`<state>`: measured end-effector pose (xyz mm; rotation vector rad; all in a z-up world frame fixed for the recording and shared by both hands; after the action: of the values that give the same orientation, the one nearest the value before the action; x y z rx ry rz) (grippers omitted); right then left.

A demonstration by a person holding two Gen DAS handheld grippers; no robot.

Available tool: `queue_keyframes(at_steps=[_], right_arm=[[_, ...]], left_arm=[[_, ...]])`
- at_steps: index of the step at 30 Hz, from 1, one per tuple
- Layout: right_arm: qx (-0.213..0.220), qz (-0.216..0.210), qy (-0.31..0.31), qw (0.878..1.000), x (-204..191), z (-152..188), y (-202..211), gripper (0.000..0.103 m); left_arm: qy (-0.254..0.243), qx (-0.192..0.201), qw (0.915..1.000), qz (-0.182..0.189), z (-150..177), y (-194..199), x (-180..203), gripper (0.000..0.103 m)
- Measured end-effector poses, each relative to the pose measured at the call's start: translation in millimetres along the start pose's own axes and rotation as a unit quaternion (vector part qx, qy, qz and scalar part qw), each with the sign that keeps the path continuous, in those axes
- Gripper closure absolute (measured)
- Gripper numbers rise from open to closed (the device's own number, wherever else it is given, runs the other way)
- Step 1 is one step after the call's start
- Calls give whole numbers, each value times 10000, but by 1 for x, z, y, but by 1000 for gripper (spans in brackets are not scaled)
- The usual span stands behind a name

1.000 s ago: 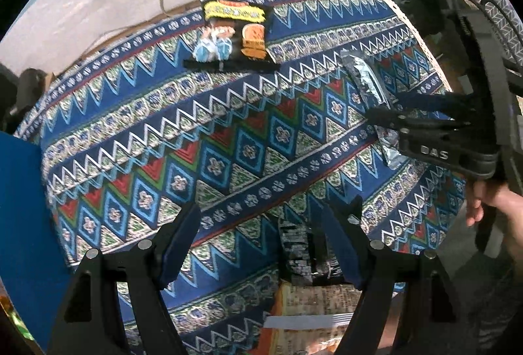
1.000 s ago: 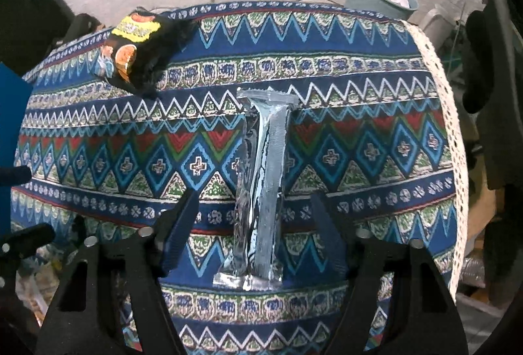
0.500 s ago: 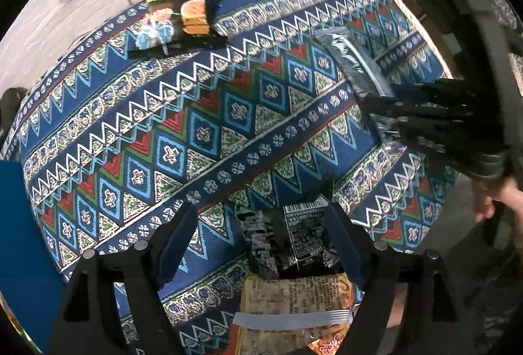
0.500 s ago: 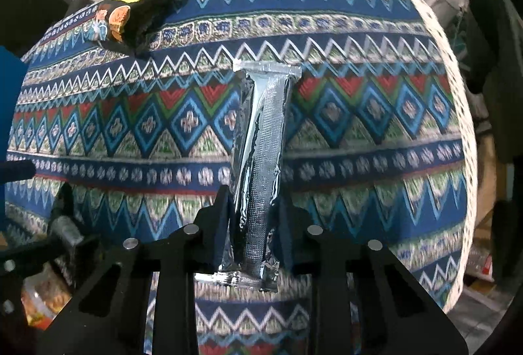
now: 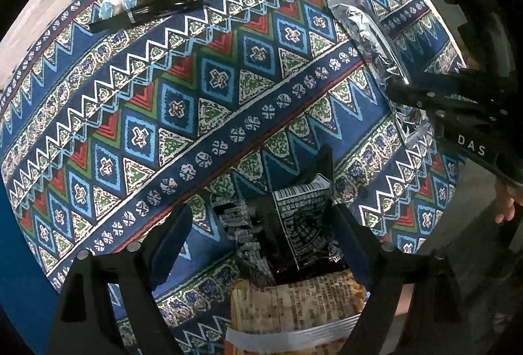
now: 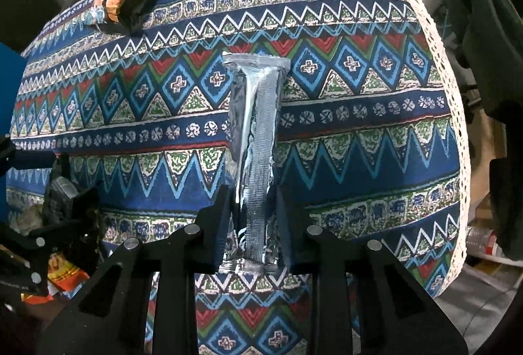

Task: Organize snacks
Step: 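Grasp the silver foil stick with the right tool while the left tool grasps the black bag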

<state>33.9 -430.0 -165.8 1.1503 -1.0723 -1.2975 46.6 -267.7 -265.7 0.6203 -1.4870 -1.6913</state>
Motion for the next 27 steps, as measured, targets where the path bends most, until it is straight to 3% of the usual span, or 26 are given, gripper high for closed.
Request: queue_keyframes(at_steps=[1, 4, 7, 15, 21, 23, 27], right_arm=[[7, -8, -5, 10000, 0, 0, -2, 77], [43, 13, -18, 10000, -3, -1, -3, 70], [44, 103, -22, 9999, -1, -27, -9, 67], [119, 173, -7, 9998, -16, -32, -18, 65], [281, 178, -13, 9994, -16, -43, -15, 65], [336, 228, 8, 9992, -13, -45, -11, 73], [392, 229, 101, 9989, -19, -47, -11, 75]], left_arm=[[-2, 9, 10000, 11, 0, -1, 0, 16], [48, 23, 9997, 222, 4, -4, -5, 34], [139, 82, 9995, 257, 7, 0, -13, 43], [467, 485, 9977, -100, -1, 10, -41, 44], [780, 1075, 9909, -214, 1, 32, -61, 45], [882, 1205, 9884, -261, 1, 37, -66, 45], [1018, 1512, 9830, -231, 4, 54, -76, 45]])
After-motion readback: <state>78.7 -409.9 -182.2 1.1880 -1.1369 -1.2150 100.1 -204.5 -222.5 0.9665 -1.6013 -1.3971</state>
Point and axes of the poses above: each gripper's, at about its wrist camera, not at the fingertips, and y roughly against the way its jaws point, x to its right, z to its underside, the point moved 2 cm from there along -y, roughly the way its jaws point, and after that the axes turned 12 degrees about -x, right-handed, at the moved point
